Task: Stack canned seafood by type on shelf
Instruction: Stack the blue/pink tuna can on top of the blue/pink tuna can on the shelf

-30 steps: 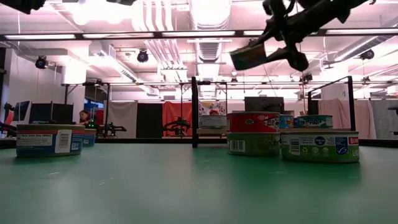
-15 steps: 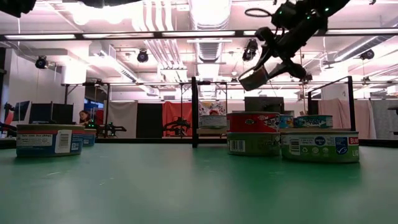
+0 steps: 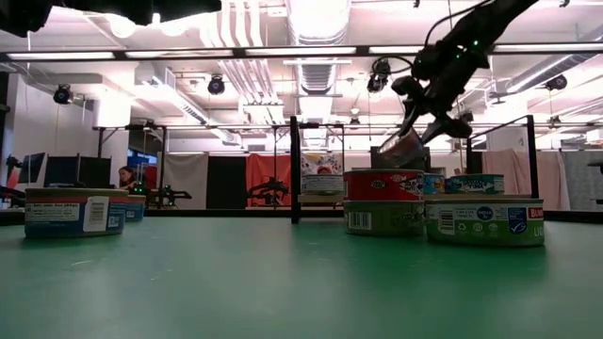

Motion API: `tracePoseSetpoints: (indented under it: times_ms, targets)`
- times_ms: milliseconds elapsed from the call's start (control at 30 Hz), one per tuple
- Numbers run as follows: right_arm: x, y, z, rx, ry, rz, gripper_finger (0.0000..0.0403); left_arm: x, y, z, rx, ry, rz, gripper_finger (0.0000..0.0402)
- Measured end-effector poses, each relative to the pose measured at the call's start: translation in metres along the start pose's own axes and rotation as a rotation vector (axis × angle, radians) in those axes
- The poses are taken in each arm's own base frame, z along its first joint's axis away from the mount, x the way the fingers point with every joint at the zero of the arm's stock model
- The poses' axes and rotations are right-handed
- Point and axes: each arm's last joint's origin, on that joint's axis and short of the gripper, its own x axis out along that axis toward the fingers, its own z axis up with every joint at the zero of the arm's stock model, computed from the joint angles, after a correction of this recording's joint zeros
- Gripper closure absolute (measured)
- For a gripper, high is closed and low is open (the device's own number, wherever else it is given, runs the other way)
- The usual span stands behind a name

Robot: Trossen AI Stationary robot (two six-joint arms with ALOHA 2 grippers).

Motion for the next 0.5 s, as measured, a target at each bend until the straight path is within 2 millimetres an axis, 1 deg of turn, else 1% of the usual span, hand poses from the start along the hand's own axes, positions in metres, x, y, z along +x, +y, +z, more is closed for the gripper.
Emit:
tracePoseSetpoints:
  times_ms: [100, 333, 400, 500]
  targets:
    - [0.002, -0.006, 0.003, -0.014, 0.013, 0.012, 0.0218, -0.003, 0.005, 0.001, -0.024, -0.011, 0.008, 0.0365]
    - [-0.001, -0.012, 0.005, -0.04, 0.009, 0.024, 0.0218, -0.007, 0.014, 0.004, -0.06, -0.031, 0.024, 0.0365]
    - [-0.001, -0.012, 0.005, -0.042, 0.01, 0.027, 0.0218, -0.008, 0.016, 0.004, -0.039, -0.03, 0.032, 0.0365]
    - [-0.001, -0.011, 0.003, -0.042, 0.046, 0.086, 0.0218, -0.009, 0.021, 0.007, 0.055, -0.008, 0.078, 0.0365]
